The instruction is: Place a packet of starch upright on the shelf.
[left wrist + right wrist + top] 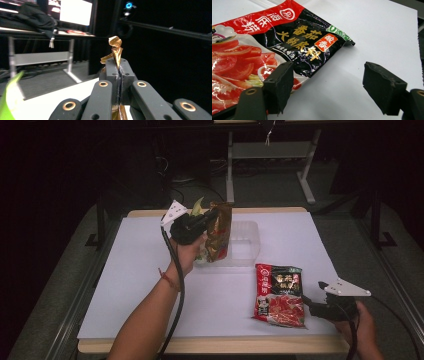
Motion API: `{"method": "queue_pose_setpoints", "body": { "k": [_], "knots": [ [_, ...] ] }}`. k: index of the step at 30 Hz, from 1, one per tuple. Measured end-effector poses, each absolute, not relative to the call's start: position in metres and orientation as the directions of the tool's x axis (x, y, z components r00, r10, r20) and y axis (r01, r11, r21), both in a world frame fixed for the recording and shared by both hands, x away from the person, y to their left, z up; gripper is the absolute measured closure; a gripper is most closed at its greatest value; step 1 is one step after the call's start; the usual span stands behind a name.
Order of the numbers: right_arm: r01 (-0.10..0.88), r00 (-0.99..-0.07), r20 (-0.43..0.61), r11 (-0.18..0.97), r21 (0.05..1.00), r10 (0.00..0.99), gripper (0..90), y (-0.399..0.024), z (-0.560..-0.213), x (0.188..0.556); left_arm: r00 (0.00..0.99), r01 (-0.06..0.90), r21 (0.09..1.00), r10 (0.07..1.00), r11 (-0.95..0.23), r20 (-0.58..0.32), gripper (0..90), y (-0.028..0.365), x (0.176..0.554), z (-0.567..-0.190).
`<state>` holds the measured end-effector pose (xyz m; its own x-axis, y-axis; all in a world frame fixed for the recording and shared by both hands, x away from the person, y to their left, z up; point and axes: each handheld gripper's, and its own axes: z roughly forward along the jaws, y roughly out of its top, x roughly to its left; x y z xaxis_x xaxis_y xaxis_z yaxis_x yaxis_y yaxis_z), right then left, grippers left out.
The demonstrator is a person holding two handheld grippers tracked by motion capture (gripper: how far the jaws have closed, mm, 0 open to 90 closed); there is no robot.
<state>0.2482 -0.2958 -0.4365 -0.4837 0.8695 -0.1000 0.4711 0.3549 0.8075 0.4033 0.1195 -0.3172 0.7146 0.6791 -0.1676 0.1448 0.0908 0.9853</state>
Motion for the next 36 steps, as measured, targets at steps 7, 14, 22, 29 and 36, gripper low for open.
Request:
{"method": "queue_pose_setpoints", "body": {
  "k": [7,14,22,29,36],
  "knots": [
    [0.473,-0.482,-0.095,0.35,0.808,0.871,24.4,-0.296,-0.436,0.248,0.664,0.144,0.984,0.728,0.101,-0.172,89.0,0.111,0.425,-0.32],
    [0.471,-0.484,-0.095,0.35,0.809,0.87,24.4,-0.296,-0.436,0.247,0.624,0.145,0.987,0.767,0.072,-0.147,89.0,0.099,0.444,-0.328],
    [0.47,-0.483,-0.095,0.35,0.81,0.87,24.4,-0.297,-0.436,0.247,0.598,0.167,0.984,0.788,0.056,-0.146,88.9,0.083,0.459,-0.345],
    [0.47,-0.486,-0.095,0.352,0.809,0.869,24.4,-0.297,-0.436,0.247,0.586,0.19,0.981,0.798,0.035,-0.142,88.5,0.072,0.464,-0.358],
    [0.471,-0.489,-0.093,0.352,0.809,0.868,24.4,-0.296,-0.437,0.248,0.592,0.21,0.977,0.791,0.036,-0.157,87.6,0.073,0.462,-0.369]
  ]
}}
